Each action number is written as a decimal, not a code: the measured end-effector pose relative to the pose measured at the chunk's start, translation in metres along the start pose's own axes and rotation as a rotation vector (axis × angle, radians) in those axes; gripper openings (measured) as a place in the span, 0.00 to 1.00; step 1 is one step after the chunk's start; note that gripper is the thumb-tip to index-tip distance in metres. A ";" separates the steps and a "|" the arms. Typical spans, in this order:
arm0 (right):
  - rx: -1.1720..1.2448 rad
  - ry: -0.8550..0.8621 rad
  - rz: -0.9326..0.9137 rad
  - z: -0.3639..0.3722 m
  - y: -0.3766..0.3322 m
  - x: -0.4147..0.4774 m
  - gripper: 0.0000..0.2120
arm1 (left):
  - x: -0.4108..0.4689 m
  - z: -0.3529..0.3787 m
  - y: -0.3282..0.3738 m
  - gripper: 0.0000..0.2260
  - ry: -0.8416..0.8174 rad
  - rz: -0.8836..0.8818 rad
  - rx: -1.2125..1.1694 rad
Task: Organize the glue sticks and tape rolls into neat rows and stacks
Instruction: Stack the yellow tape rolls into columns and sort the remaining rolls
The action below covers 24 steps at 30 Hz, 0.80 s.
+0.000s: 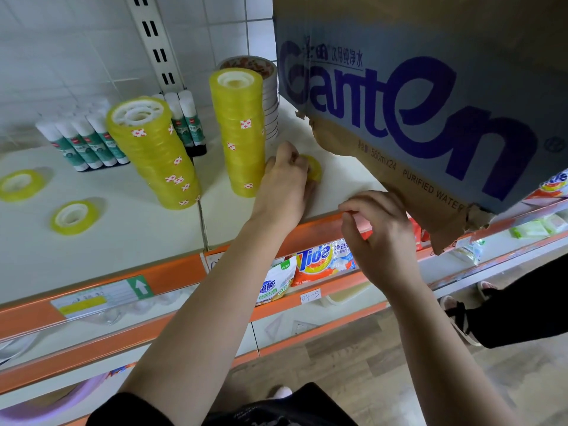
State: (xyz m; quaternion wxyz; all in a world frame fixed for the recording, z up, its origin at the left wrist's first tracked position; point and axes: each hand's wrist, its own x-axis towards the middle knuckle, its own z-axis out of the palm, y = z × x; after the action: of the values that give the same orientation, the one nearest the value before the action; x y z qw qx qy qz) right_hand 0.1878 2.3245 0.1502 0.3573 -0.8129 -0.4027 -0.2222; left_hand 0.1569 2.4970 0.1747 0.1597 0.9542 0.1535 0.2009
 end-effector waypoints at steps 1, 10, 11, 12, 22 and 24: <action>0.003 -0.003 0.000 0.000 0.000 0.000 0.06 | 0.000 0.000 0.000 0.13 0.000 -0.001 -0.003; 0.016 -0.028 0.021 0.001 0.000 0.002 0.08 | -0.002 -0.001 0.000 0.13 0.008 0.021 -0.029; 0.018 -0.031 0.023 0.001 0.000 0.003 0.08 | -0.002 -0.001 0.000 0.13 0.014 0.029 -0.035; 0.019 -0.031 0.023 0.000 0.000 0.003 0.08 | -0.003 -0.002 0.000 0.13 0.024 0.040 -0.042; 0.065 -0.034 0.020 0.001 -0.011 0.010 0.08 | -0.026 -0.049 0.017 0.10 0.279 0.270 -0.158; 0.081 -0.052 0.014 0.004 -0.018 0.013 0.11 | -0.032 -0.071 0.017 0.11 0.343 0.296 -0.164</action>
State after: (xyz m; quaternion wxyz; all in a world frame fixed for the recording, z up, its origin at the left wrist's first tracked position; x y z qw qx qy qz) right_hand 0.1808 2.3412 0.1636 0.3809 -0.8061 -0.4148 -0.1818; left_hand 0.1022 2.4872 0.2324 0.1769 0.9022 0.0199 0.3929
